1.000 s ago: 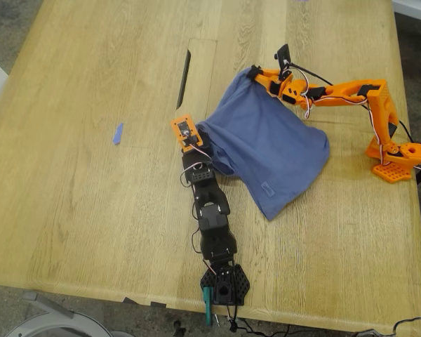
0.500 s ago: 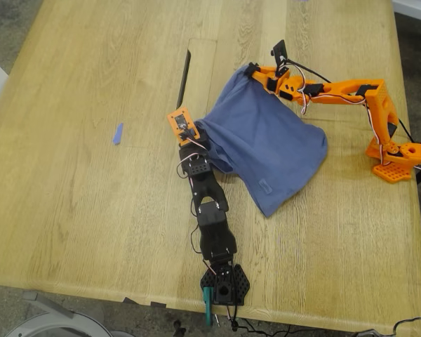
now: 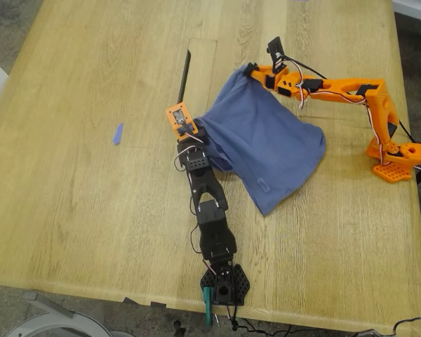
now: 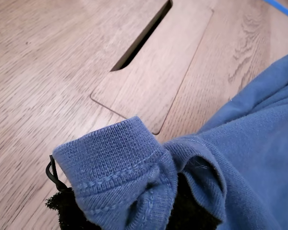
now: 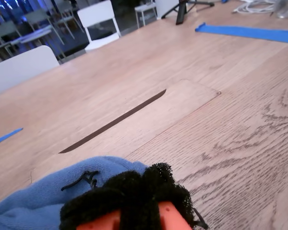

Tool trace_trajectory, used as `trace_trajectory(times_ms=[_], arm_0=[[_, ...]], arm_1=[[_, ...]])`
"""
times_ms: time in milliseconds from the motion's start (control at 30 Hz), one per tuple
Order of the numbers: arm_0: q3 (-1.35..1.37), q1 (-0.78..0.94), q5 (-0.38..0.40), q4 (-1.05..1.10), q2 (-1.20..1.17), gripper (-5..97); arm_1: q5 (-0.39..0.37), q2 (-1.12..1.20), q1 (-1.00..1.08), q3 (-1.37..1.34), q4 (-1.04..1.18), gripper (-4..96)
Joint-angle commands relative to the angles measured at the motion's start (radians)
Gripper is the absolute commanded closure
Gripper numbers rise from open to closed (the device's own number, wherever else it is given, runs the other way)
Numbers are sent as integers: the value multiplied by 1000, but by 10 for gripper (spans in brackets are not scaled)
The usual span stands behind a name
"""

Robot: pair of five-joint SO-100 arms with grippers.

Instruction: Fold a T-shirt

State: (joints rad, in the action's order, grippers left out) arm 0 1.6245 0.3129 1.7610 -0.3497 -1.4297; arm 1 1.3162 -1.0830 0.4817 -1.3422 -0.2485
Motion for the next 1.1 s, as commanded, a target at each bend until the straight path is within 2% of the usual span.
trace_trajectory(times_ms=[0,533,933,1067], arm_0=[[-127,61,-8,-63,-48,919],[-388,52,-14,-353,-14,919],[-541,29,-14,-588,2,919],[-568,28,-11,-634,-12,919]], arm_1=[[3,-64,55,101,61,913],[26,-57,67,360,445,913],[37,-60,80,600,919,913],[38,-60,81,664,1012,913]])
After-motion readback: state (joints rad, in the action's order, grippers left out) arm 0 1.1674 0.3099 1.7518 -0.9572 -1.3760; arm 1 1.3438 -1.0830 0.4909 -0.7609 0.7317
